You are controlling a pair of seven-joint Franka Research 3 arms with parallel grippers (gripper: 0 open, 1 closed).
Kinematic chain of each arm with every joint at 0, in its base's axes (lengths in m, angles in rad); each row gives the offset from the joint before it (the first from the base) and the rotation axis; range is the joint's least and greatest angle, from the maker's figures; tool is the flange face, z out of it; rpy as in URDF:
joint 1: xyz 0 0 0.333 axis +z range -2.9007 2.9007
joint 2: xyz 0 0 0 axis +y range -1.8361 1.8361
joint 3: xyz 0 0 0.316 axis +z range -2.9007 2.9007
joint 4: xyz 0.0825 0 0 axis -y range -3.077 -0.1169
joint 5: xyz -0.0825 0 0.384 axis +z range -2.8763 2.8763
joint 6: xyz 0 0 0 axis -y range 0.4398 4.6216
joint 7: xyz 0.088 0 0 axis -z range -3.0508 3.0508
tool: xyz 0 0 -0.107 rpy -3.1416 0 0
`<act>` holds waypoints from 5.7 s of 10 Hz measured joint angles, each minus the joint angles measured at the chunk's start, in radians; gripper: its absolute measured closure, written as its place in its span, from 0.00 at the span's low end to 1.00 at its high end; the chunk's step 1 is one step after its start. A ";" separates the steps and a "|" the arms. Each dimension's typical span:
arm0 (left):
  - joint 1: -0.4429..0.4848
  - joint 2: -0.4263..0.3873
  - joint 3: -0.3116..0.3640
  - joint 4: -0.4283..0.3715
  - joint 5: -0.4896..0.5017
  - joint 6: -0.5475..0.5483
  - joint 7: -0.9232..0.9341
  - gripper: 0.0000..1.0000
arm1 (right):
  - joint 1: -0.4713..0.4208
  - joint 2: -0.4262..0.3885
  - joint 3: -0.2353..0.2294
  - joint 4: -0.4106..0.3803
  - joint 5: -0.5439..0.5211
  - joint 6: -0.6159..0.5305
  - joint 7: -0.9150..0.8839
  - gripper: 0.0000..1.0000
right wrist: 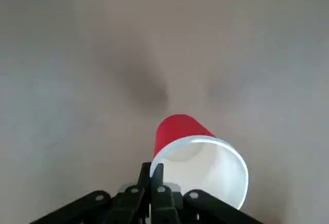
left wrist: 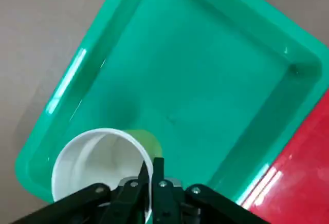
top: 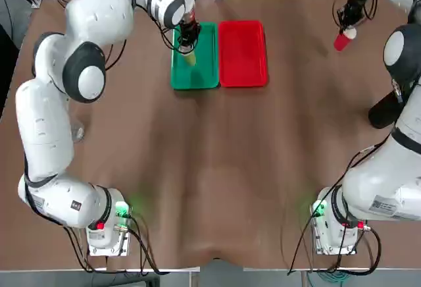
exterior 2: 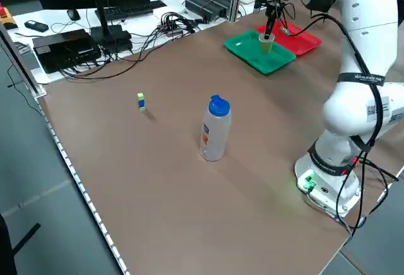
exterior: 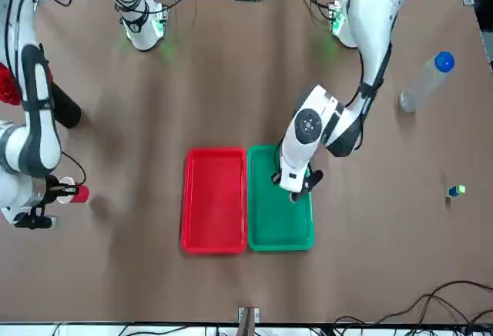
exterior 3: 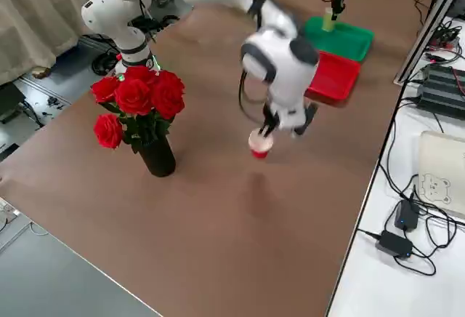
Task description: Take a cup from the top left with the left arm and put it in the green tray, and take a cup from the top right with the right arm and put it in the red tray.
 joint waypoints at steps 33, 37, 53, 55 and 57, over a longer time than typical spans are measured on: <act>0.311 -0.623 0.191 0.006 -0.251 -0.640 1.073 0.00 | 0.633 0.209 0.023 0.184 0.188 0.295 0.761 0.31; 0.309 -0.613 0.191 -0.001 -0.209 -0.635 1.101 0.00 | 0.571 0.153 -0.008 0.361 0.175 -0.010 0.760 0.27; 0.313 -0.615 0.191 0.010 -0.202 -0.635 1.175 0.00 | 0.054 -0.375 -0.041 0.030 -0.063 -0.124 0.120 0.17; 0.317 -0.615 0.192 0.010 -0.202 -0.635 1.187 0.00 | 0.059 -0.454 -0.039 -0.017 -0.047 -0.121 0.118 0.15; 0.317 -0.615 0.193 0.010 -0.202 -0.635 1.188 0.00 | 0.059 -0.506 -0.041 -0.027 0.007 -0.117 0.118 0.13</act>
